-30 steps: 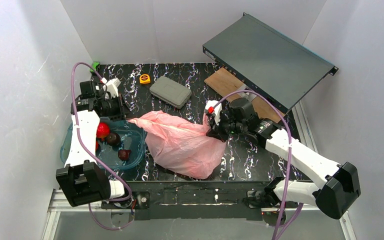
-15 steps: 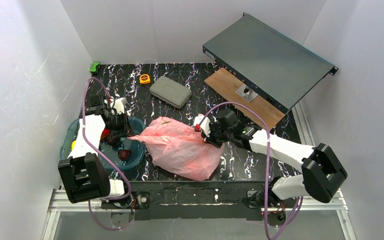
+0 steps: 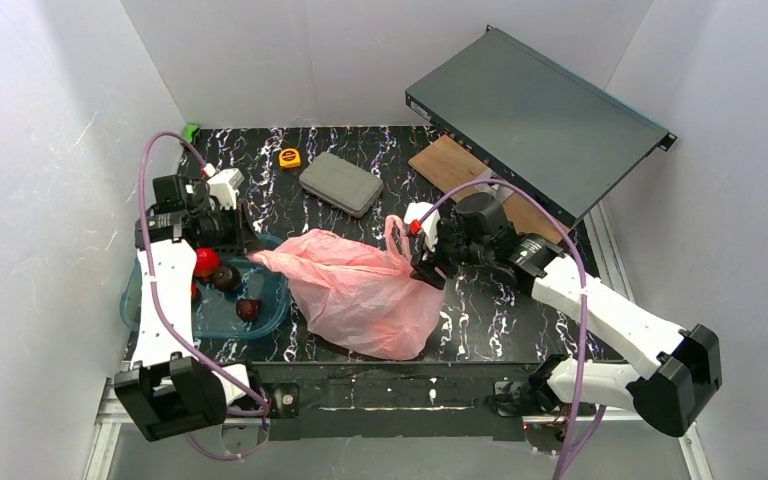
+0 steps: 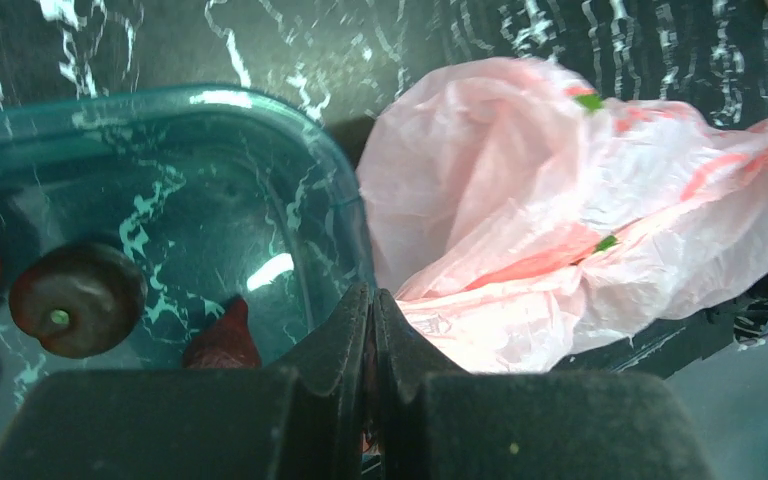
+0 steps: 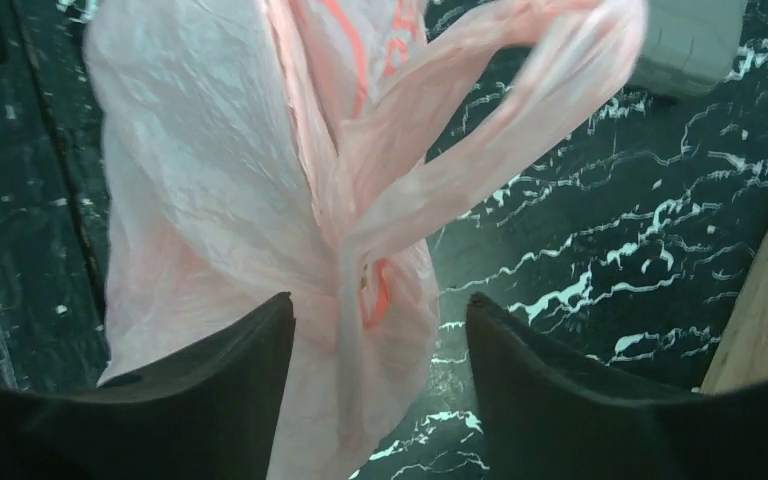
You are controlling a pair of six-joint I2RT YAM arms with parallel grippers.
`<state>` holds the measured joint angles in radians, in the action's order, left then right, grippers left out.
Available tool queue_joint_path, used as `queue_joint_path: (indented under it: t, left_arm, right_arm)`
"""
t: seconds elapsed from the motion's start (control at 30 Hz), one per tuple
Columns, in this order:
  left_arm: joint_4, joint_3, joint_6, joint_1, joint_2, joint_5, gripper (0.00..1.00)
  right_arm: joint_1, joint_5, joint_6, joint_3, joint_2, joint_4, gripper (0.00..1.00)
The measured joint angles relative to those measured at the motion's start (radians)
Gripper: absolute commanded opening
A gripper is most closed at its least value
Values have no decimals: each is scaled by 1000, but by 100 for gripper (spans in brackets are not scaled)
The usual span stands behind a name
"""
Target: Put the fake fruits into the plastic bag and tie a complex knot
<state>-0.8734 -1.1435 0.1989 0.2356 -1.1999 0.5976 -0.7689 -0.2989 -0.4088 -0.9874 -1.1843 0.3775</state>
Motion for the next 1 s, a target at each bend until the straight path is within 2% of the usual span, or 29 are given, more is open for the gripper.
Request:
queue_joint_path:
  t: [0.03,0.07,0.17,0.27,0.4,0.43,0.47,0.57,0.6,0.67,0.77,0.8,0.9,1.0]
  left_arm:
    - [-5,-13,8,2,18,17,0]
    - [-8,-21,13,2,28,28,0]
    - [-22,-46,26,2,56,73,0]
    - [-33,-50,28,2,64,100,0]
    - [-47,-50,28,2,66,125,0]
    - [-48,-50,28,2,68,129,0]
    - [-49,-50,27,2,71,132,0]
    - [-54,-53,26,2,82,132,0]
    - [-57,-56,25,2,83,132,21]
    - [-85,-101,47,2,77,126,52]
    - [-184,-258,179,2,5,170,91]
    - [-204,-306,225,1,-14,191,97]
    - [-240,-412,392,-45,-31,249,98]
    - [-196,-384,494,-238,41,252,98]
  right_arm:
    - [2,-13,19,-6,14,8,85]
    - [3,-25,42,-12,24,13,87]
    - [3,-56,115,-39,30,17,90]
    - [3,-80,184,-77,6,15,89]
    - [3,-90,252,-103,-44,-4,81]
    - [3,-90,264,-106,-62,-10,76]
    - [3,-89,276,-110,-80,-12,66]
    - [3,-72,306,-117,-123,-13,20]
    - [3,-69,304,-118,-127,-13,1]
    - [8,-38,309,-141,-129,-8,1]
    - [35,-39,302,-162,-101,-1,1]
    - [43,-44,299,-165,-87,-2,1]
    - [63,-59,288,-169,-39,0,1]
    - [62,-80,277,-169,-20,2,1]
